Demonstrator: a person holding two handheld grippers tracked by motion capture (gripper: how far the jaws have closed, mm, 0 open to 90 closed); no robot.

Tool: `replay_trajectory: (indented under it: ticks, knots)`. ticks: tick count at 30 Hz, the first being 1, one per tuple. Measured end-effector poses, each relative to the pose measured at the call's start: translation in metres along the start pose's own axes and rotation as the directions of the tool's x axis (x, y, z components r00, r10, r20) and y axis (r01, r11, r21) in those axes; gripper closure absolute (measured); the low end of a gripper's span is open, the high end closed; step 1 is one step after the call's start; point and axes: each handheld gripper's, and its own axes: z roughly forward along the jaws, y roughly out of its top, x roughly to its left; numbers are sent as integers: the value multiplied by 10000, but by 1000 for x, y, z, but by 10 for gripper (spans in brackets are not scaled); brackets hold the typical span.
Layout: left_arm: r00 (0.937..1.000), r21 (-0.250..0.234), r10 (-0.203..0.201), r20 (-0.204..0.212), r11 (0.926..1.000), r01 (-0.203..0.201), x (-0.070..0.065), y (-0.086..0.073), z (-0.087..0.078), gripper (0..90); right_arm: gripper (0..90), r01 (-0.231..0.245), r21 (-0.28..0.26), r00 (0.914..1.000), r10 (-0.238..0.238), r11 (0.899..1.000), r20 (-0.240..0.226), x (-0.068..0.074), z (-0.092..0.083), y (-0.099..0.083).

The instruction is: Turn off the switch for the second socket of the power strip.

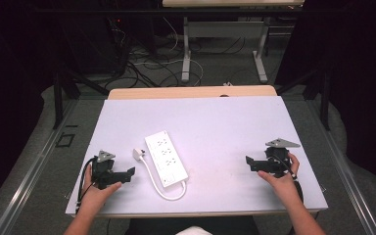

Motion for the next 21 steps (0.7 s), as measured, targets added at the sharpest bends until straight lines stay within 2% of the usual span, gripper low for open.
replay_trajectory:
  ticks: [3,6,8,10,15,16,21]
  knots:
    - [10000,-153,-41,53,9999,41,-2,1,-5,33,13,112,-342,9999,-116,9994,-100,7,-7,-1]
    - [9997,-600,-67,232,9982,80,-8,3,-13,36,11,117,-469,9999,-118,9988,-22,10,-12,-2]
    - [9997,-651,-17,245,9979,33,-10,4,-15,37,10,58,-582,10000,-56,9983,24,9,-13,-2]
    - [9990,-772,36,440,9970,-2,-16,7,-19,37,10,25,-720,10000,-23,9974,24,8,-12,-3]
    - [9982,-857,82,589,9963,-31,-24,11,-22,37,11,-69,-585,10000,70,9983,12,7,-13,-3]
    - [9973,-853,37,735,9964,26,-28,13,-23,38,11,-49,-612,10000,54,9981,65,8,-14,-3]
    - [9959,-920,56,904,9958,27,-34,20,-24,38,11,49,-744,9998,-36,9972,185,8,-18,-4]
